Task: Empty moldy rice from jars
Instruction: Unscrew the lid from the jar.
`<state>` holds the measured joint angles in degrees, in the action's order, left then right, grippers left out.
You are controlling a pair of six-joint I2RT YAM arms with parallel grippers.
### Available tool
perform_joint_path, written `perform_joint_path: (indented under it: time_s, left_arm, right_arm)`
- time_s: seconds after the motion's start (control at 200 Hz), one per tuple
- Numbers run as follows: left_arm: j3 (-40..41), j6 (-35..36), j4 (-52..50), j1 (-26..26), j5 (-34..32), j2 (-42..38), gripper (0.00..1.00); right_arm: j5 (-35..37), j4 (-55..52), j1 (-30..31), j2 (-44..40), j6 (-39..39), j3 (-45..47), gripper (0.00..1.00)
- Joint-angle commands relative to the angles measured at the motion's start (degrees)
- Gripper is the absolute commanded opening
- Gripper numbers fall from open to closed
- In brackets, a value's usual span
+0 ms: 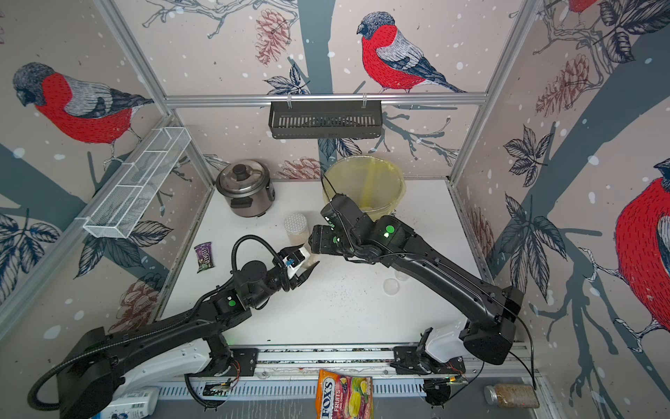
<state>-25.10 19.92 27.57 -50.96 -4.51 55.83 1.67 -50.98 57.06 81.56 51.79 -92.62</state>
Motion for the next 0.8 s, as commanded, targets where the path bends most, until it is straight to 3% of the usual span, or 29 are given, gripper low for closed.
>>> perform_joint_path:
  time_s: [0.0,0.265,0.53,0.79]
  left_arm:
    - [-0.34,1.08,2.27,-0.09,0.03,-0.28,0.02]
    - [-0.37,-0.84,2.75,-0.02,0.12,-0.41,0.02]
    - [1.34,-4.89,4.47,0.07,3.85,-2.19,0.02]
    - [2.86,-6.89,5.21,0.31,5.45,-4.66,0.02]
  right_arm:
    - [-0.25,0.35,0.22,0.00,-1.27,0.14,0.69]
    - [-1.13,-0.43,0.09,-0.05,-4.07,0.75,0.52]
    - [-7.37,-0.98,-4.72,-0.42,-20.20,0.36,0.24]
    - [-9.21,-1.55,-7.94,-1.84,-32.71,-0.78,0.24]
